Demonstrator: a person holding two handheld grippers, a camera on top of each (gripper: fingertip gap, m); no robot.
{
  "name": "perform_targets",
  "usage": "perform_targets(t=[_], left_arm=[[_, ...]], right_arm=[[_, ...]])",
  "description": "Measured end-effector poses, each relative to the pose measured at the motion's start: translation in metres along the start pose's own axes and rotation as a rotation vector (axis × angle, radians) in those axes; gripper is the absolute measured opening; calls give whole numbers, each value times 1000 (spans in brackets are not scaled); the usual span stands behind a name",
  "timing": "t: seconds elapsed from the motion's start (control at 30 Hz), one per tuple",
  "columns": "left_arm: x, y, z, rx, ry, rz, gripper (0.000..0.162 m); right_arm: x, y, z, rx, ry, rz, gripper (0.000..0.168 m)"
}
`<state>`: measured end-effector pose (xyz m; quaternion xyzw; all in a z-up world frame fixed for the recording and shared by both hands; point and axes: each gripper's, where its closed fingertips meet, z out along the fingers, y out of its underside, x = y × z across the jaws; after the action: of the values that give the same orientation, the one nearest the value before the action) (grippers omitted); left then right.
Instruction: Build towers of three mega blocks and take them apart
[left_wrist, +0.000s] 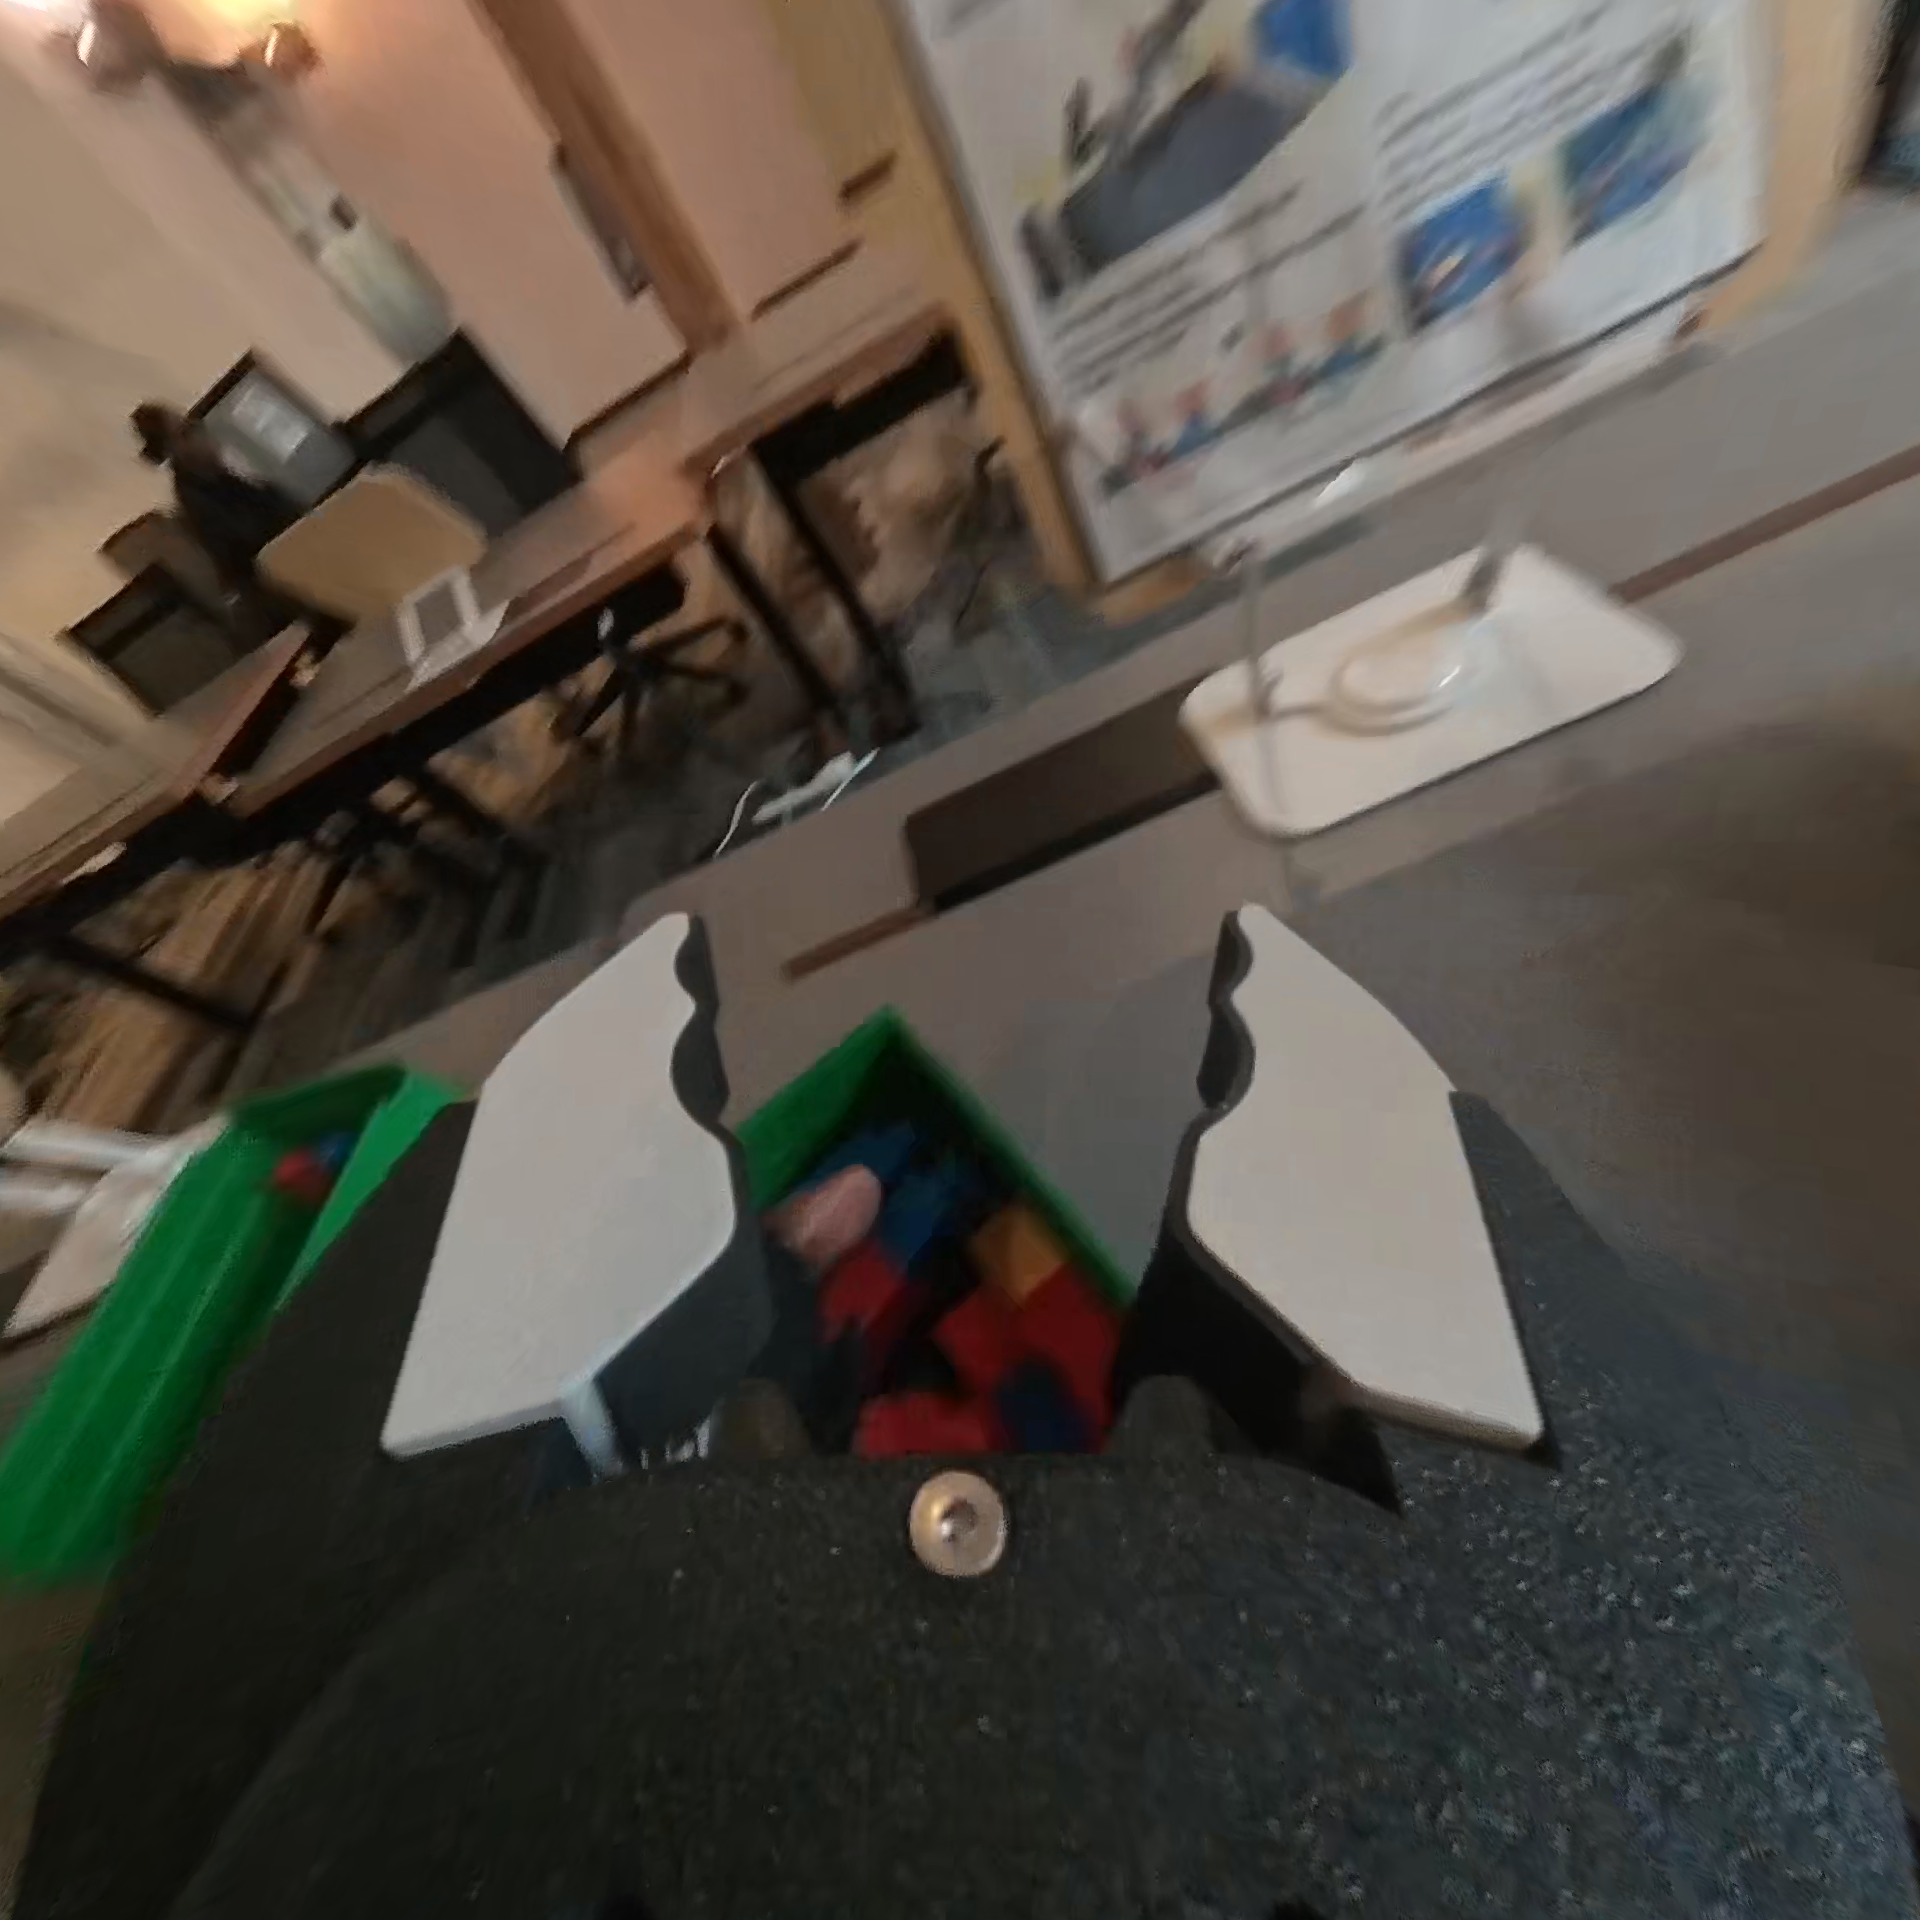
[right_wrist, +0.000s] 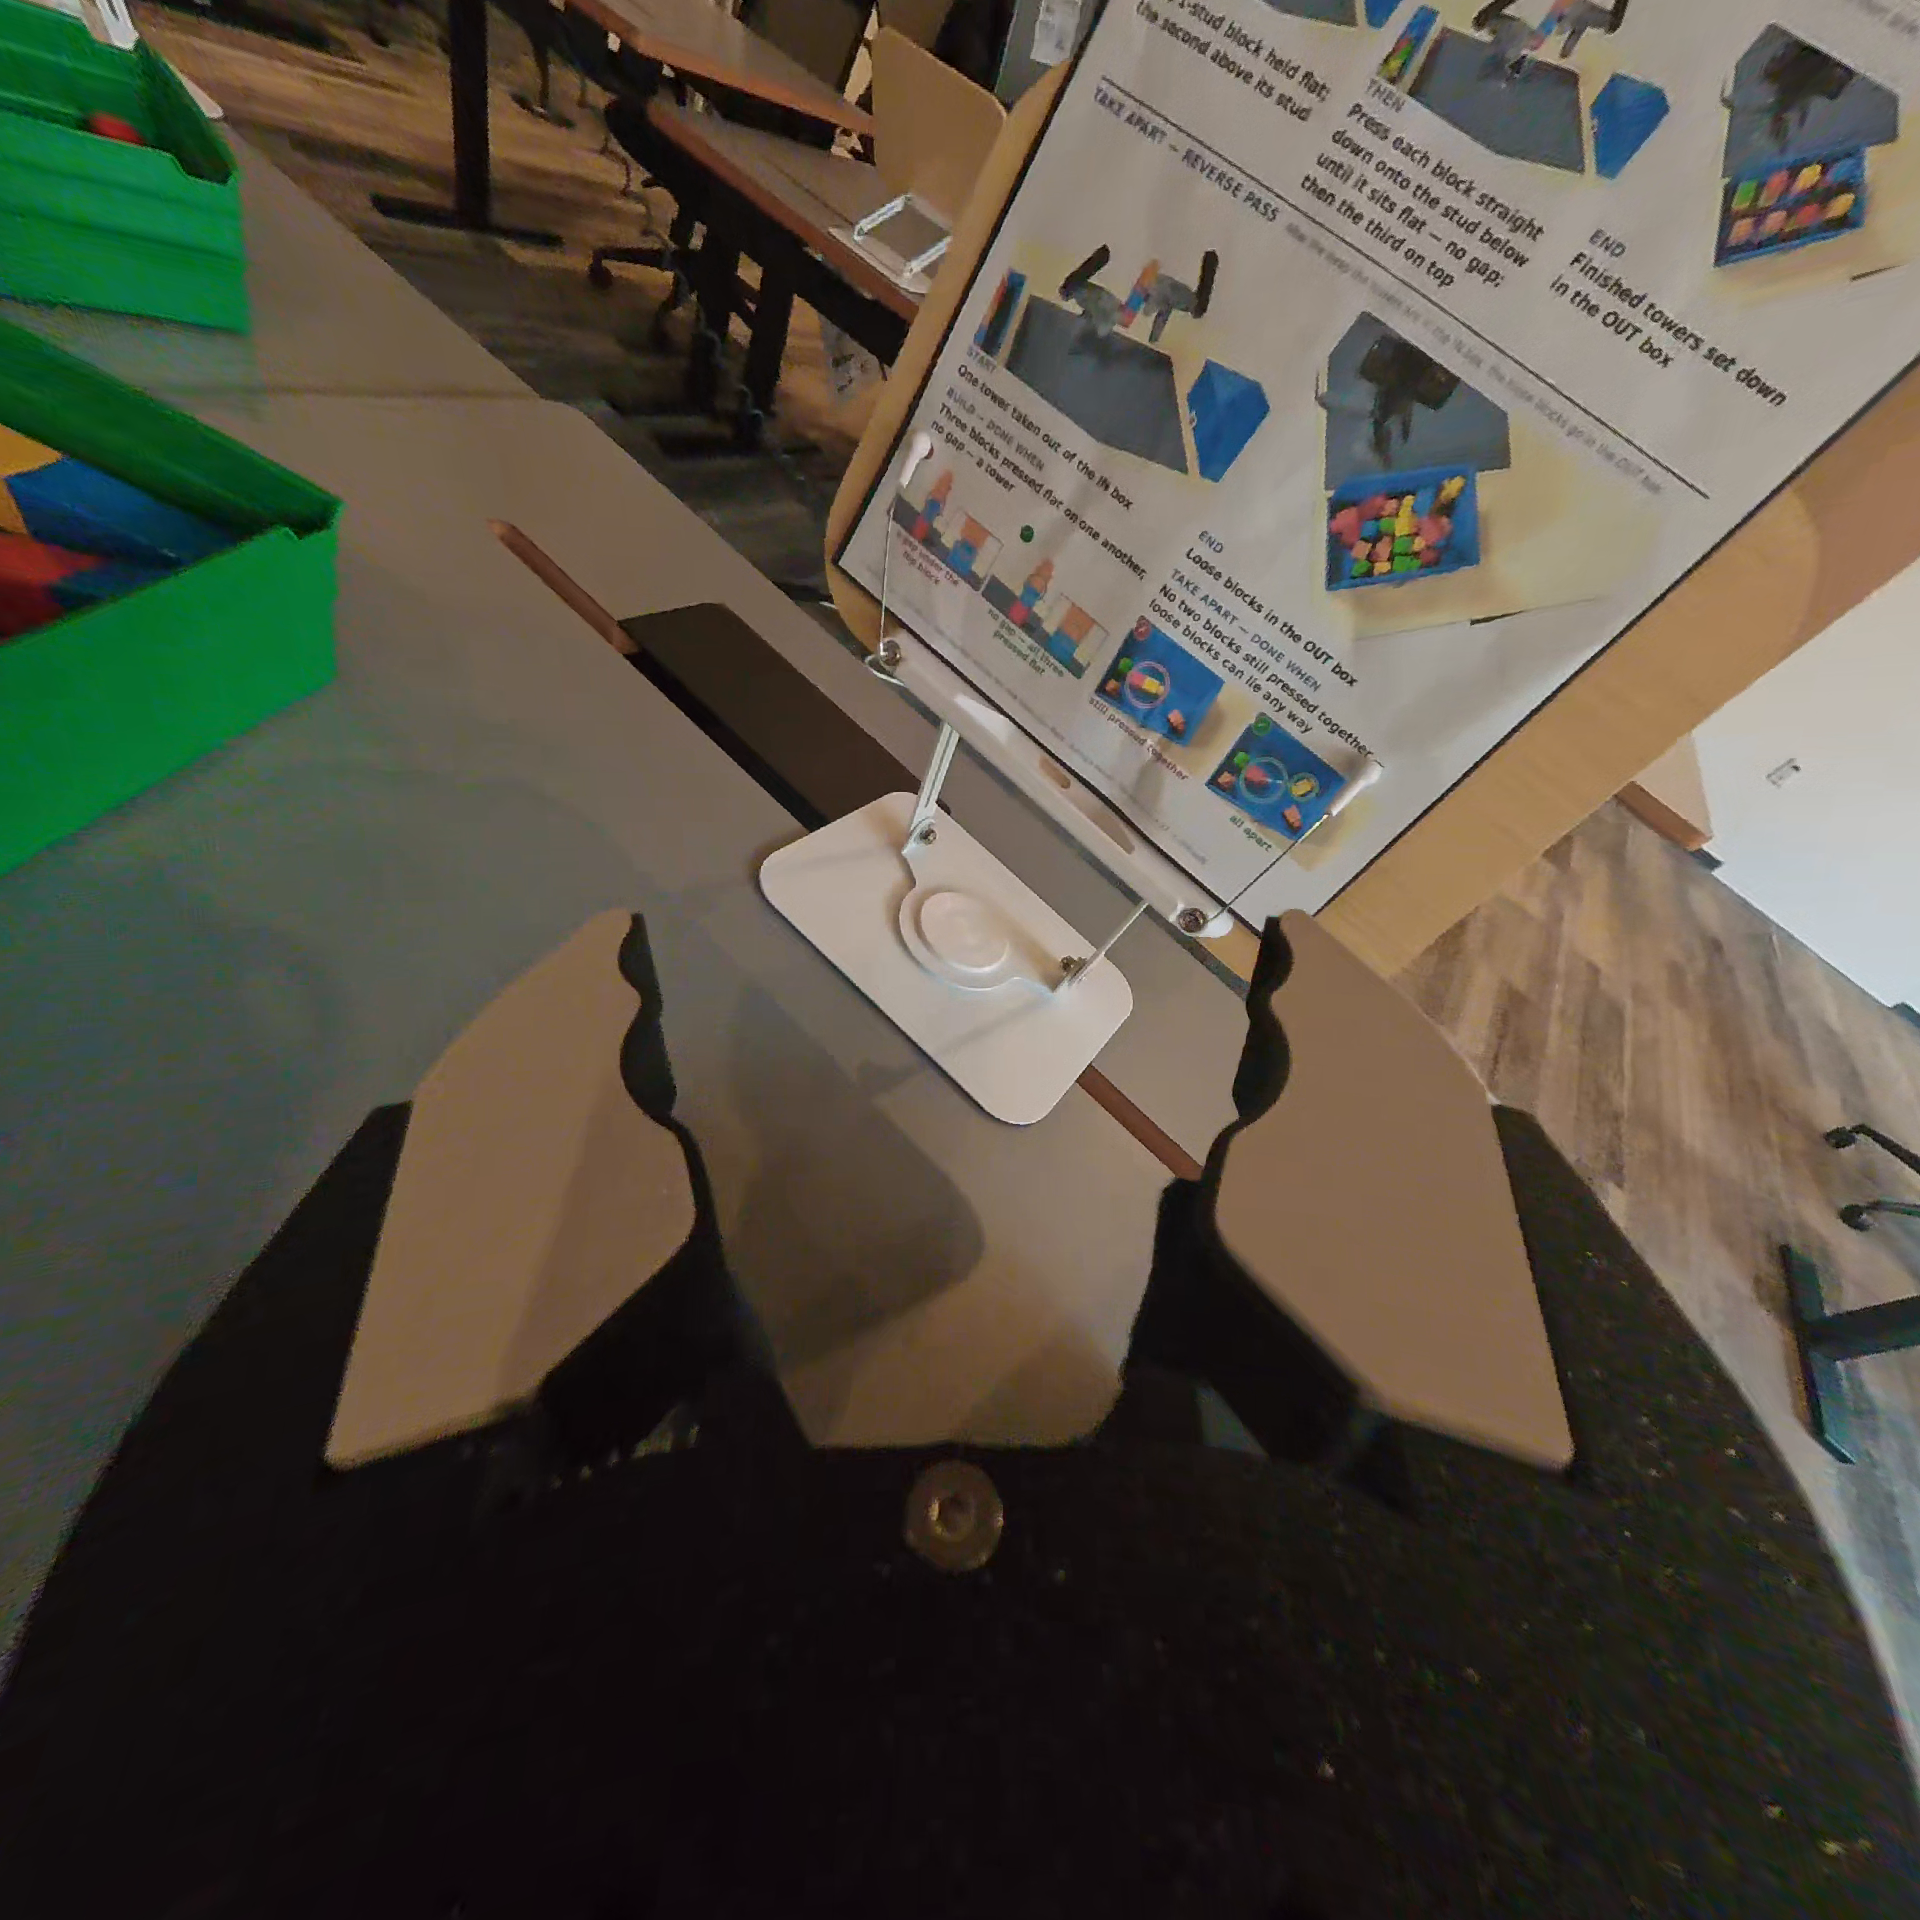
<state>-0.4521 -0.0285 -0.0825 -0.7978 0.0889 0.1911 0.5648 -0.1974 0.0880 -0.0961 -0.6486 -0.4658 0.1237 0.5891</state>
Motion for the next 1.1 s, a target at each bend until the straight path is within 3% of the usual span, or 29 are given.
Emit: perform_targets(t=[0.23,0.5,0.77,1.1], left_arm=[[-86,94,-41,-319,-221,-131,86],[-107,170,-44,-587,-234,-249,83],[-103,208,-29,-685,-126,-320,60],[-101,249,-18,-809,-30,-344,53]], right_arm=[[4,9,5,-34,-3,5,103],[-4,12,15,-62,-18,-25,101],[-14,13,25,-83,-33,-62,101],[-20,15,33,-97,-45,-88,100]])
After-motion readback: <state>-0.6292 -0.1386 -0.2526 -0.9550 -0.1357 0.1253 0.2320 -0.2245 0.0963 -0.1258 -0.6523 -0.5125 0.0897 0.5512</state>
